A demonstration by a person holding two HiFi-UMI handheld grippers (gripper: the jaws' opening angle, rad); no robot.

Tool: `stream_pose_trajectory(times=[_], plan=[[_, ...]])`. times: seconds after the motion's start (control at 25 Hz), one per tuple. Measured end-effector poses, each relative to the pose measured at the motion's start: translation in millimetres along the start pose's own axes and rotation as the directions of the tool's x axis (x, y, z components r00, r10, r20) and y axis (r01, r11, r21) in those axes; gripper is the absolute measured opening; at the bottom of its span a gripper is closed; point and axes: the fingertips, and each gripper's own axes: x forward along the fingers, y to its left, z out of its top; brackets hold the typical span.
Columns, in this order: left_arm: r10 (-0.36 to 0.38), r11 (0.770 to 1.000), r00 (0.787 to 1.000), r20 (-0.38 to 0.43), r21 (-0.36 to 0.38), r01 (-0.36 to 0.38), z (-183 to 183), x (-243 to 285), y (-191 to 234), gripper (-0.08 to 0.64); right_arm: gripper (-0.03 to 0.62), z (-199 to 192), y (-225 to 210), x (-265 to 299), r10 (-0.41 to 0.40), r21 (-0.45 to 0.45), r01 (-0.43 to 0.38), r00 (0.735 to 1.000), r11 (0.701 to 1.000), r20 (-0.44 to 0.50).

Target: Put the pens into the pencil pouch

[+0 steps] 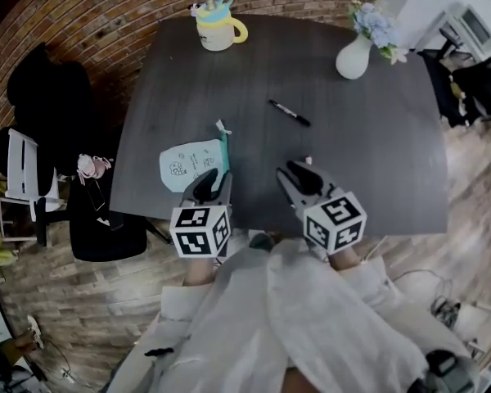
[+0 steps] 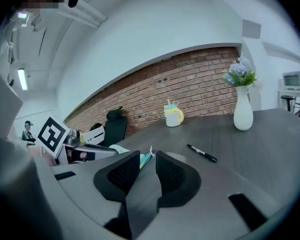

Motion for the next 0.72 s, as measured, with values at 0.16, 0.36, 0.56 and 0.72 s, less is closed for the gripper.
stream_pose_trajectory(times=[0.16, 0.36, 0.56, 0.72], plan=[[-0.014, 1.0, 1.0, -0.027, 0.012, 0.014, -3.9, 7.5, 3.4, 0.095, 0.084, -0.6, -6.6, 3.9, -0.011, 0.013, 0.012, 1.0, 1.0, -0.007], [-0.012, 0.999, 0.997, -0.075, 0.032, 0.014, -12.8, 17.7, 4.6, 0.104, 0.084, -6.5, -10.4, 7.9, -0.007, 0.005, 0.007, 0.999, 1.0, -0.037], [0.005, 1.0, 0.994, -0.11, 0.013, -0.003, -23.6, 27.0, 6.3, 0.104, 0.084, -8.9, -23.2, 4.5, -0.011, -0.03, 0.009, 0.998, 1.0, -0.06], [0.035, 0.999, 0.989, -0.145, 0.021, -0.032, -30.6, 32.0, 8.8, 0.104, 0.084, -8.3, -33.8, 3.3, -0.002, -0.019, 0.001, 0.997, 1.0, -0.079]])
